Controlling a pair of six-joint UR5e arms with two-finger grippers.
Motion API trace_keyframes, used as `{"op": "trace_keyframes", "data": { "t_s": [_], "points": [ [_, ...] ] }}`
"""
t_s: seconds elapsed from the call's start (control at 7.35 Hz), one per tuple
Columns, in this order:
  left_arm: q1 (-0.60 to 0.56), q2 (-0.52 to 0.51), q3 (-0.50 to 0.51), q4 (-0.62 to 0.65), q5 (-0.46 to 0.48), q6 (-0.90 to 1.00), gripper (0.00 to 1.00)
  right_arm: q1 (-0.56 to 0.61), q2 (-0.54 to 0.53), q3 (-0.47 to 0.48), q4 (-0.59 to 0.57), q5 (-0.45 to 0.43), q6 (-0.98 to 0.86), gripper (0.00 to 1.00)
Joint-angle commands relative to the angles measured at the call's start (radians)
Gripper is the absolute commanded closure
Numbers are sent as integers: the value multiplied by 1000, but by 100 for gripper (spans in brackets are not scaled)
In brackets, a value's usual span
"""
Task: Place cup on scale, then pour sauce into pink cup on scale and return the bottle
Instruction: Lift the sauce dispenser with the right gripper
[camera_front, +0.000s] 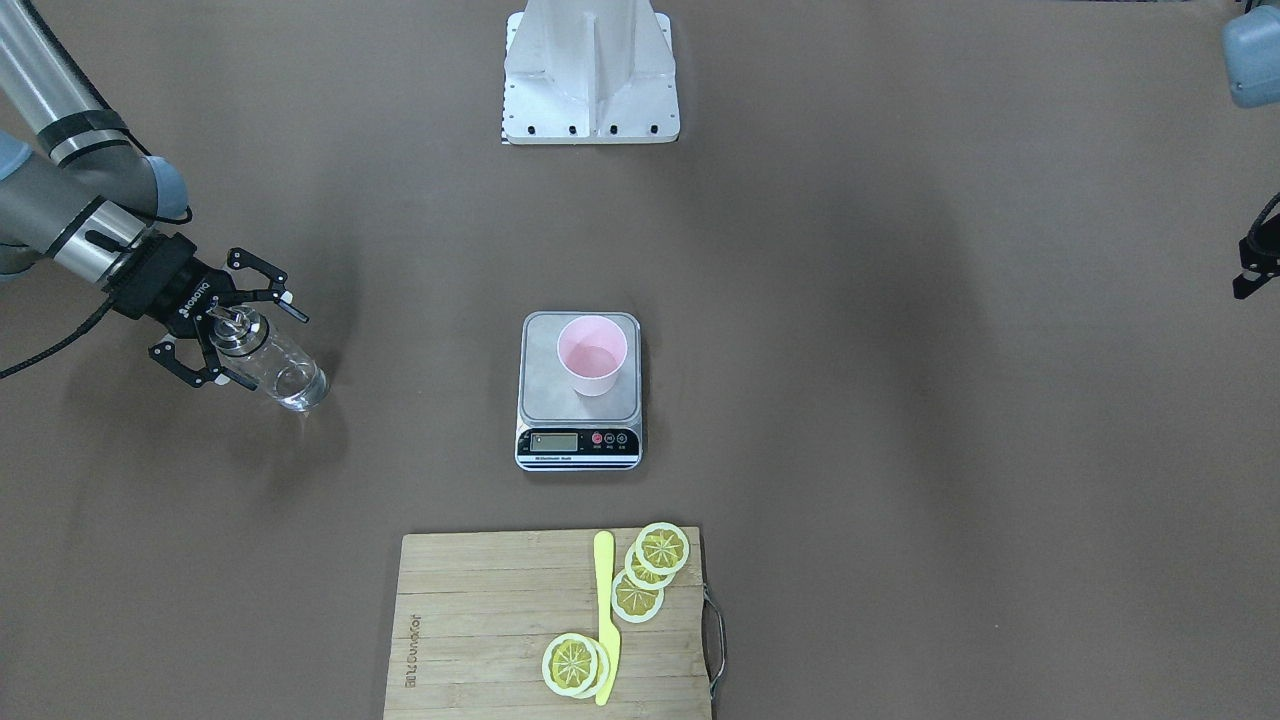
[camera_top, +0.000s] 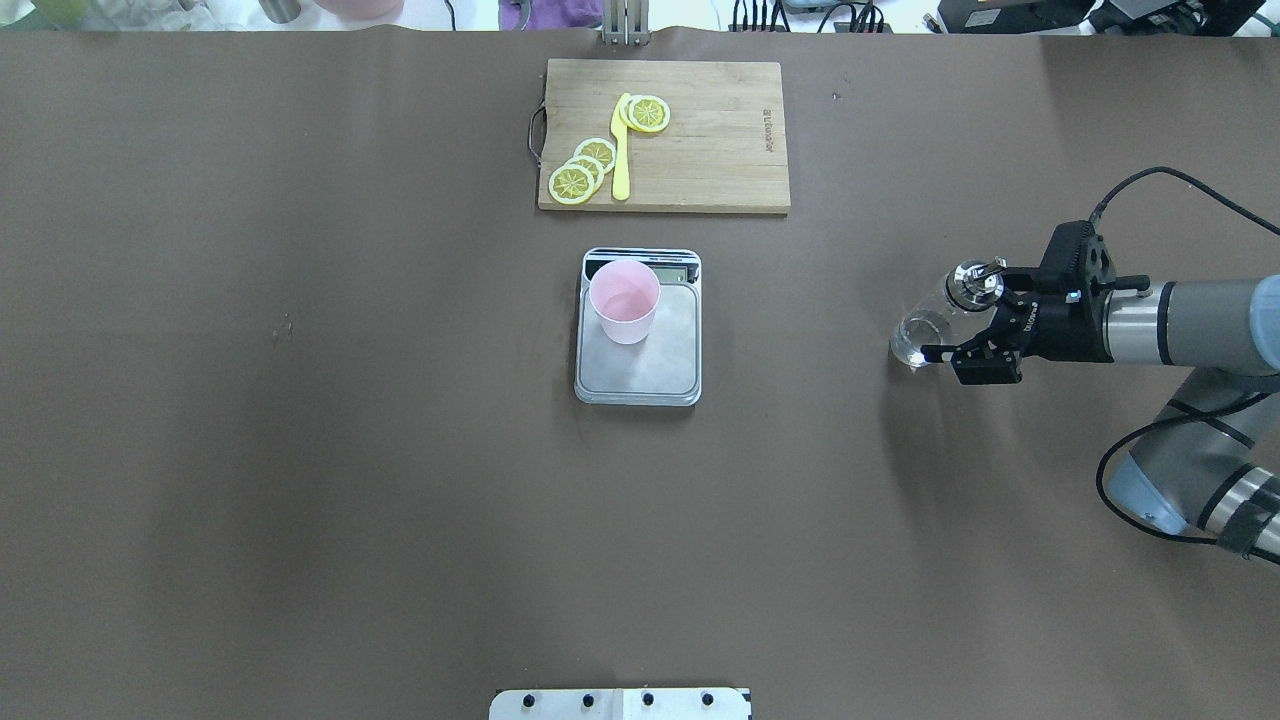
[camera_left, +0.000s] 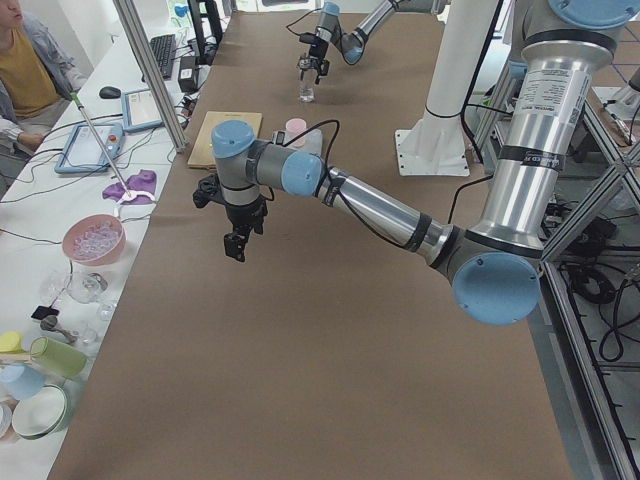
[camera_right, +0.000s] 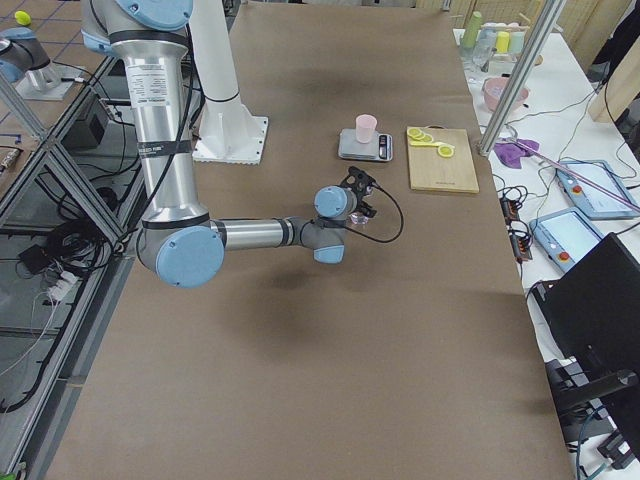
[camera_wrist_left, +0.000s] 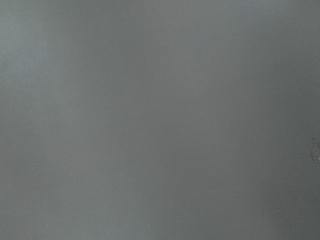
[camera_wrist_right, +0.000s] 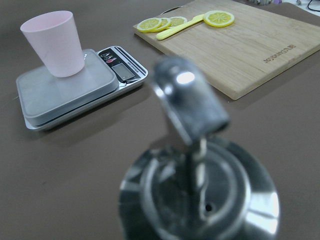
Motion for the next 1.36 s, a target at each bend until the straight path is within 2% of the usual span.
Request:
{"op": "trace_keyframes", "data": {
  "t_s": [0.0, 0.54, 0.95, 1.09, 1.22],
  "points": [
    [0, -4, -8, 8, 1, -2, 2, -7, 31, -93, 102, -78, 15, 2],
    [-1, -20, -16, 37, 3, -8, 2, -62, 43, -125, 193, -120, 37, 3],
    [-3, -18, -14, 37, 3, -8, 2, -75, 48, -128, 195, -138, 38, 5],
    [-4, -18, -16, 37, 3, -8, 2, -75, 56, -130, 193, -151, 41, 7],
    [-4, -18, -17, 37, 3, -8, 2, -73, 56, -138, 195, -151, 42, 12]
  ]
}}
